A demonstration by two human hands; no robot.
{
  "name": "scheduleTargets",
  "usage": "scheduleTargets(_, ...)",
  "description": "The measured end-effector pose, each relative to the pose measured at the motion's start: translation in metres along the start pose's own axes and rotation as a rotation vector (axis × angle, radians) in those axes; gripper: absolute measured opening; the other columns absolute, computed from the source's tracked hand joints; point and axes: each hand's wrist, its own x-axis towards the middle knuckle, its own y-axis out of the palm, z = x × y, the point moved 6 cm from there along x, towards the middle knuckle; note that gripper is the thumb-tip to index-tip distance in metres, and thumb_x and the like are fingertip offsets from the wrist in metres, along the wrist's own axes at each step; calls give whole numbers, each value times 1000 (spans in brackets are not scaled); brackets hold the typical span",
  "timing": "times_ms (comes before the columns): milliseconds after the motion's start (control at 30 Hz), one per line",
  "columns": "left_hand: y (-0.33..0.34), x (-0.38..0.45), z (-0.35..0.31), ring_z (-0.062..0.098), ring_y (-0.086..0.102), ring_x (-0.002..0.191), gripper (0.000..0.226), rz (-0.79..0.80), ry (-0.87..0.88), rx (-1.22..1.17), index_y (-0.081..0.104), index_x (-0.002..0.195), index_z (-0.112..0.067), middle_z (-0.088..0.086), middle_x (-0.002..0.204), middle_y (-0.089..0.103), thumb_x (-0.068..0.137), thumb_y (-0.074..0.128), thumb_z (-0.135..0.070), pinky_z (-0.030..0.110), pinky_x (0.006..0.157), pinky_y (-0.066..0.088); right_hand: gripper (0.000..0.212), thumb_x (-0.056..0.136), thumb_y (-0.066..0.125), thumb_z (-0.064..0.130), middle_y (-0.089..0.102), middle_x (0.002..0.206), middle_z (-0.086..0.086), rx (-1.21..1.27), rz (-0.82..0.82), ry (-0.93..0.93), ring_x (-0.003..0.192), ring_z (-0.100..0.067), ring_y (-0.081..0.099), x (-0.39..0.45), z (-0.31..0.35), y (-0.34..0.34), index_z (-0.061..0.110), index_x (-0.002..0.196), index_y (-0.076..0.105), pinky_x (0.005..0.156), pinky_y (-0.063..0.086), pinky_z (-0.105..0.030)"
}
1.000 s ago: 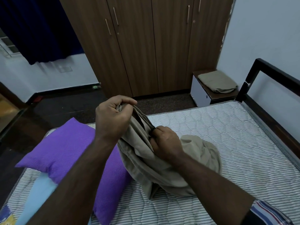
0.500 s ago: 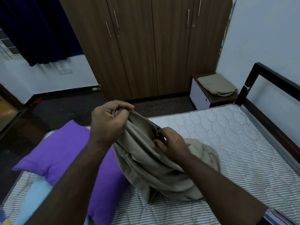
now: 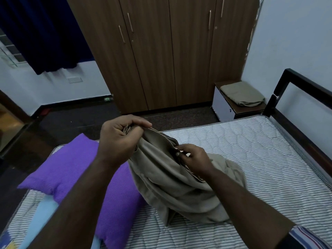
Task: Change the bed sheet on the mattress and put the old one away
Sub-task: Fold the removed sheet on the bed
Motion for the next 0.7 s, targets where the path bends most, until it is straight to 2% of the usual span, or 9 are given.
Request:
scheduleTargets(133,-1,-1,-2,5,70,85,35,27,17,-10,73,85,-24,-9,94,74,81,52,3,14,75,52,20,85,77,11,71,104,17,38,69,-10,100,-1,64,3,7,4,20,102,79,85,49,-21)
scheduleTargets(233,0,-3,-4,4,70,85,35,45,26,-12,74,85,-24,-9,94,74,80,52,4,13,75,52,16,86,74,12,70,102,15,42,111,3,97,-3,62,5,12,11,21,99,79,82,49,-24)
scheduleTargets(333,-2,-4,-2,3,70,85,35,44,23,-12,74,84,-23,-9,94,74,79,52,4,13,76,51,15,87,71,9,72,98,11,11,55,16,92,-6,65,7,13,7,19,97,78,83,54,-33)
scheduleTargets(500,-12,-5,6,4,71,87,32,24,13,-1,74,85,-23,-9,95,74,82,54,1,13,78,52,14,88,71,14,70,86,16,-130,68,34,83,-2,62,5,12,-8,23,93,79,79,49,-26)
scheduleTargets(600,-15,-3,14,4,70,88,31,-2,-4,8,75,87,-21,-9,96,74,82,55,2,13,79,52,20,84,68,10,72,86,10,-217,89,47,82,-9,63,9,17,-16,24,94,79,74,47,-25)
scheduleTargets(700,-27,5,37,-1,68,92,32,-17,-76,110,75,94,-25,-14,95,75,86,59,1,12,82,51,34,84,60,1,74,102,-2,-408,71,15,94,-21,66,29,30,-49,21,105,78,82,52,-30)
